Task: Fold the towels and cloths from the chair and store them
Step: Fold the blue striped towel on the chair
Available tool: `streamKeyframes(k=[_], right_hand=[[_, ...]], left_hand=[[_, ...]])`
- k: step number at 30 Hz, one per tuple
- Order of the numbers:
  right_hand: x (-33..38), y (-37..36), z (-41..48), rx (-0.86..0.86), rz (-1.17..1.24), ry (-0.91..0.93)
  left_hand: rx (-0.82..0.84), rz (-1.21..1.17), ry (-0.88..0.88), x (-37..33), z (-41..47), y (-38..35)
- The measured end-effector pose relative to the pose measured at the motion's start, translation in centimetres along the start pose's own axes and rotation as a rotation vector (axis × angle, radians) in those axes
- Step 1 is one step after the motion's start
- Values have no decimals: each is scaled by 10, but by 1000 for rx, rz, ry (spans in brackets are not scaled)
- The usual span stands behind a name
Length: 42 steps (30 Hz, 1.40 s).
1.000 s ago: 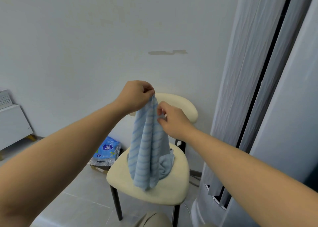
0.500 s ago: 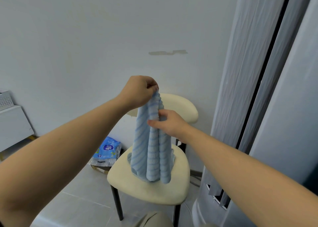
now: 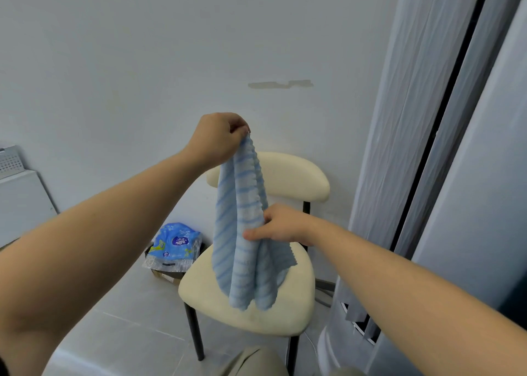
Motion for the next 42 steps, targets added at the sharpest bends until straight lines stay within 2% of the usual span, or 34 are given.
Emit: streamKeyframes(k=[13,26,42], right_hand=[[-10,5,-1,49,-206,-36],[-7,12,-3,-7,-248,-21],[-17,14,-4,14,-221,-25]], left_hand=[[-125,56,217,66,14,28],[-195,67,272,79,25,54],[-256,94,321,103,22,72]])
Point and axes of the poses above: each hand's wrist, its own z-axis towards the middle knuckle, its own y-axis out of the back of the hand, x = y × z, the point moved 7 cm from there along z, towards the middle knuckle, and after that the axes turned 1 degree about -x, right-handed, at the moved point
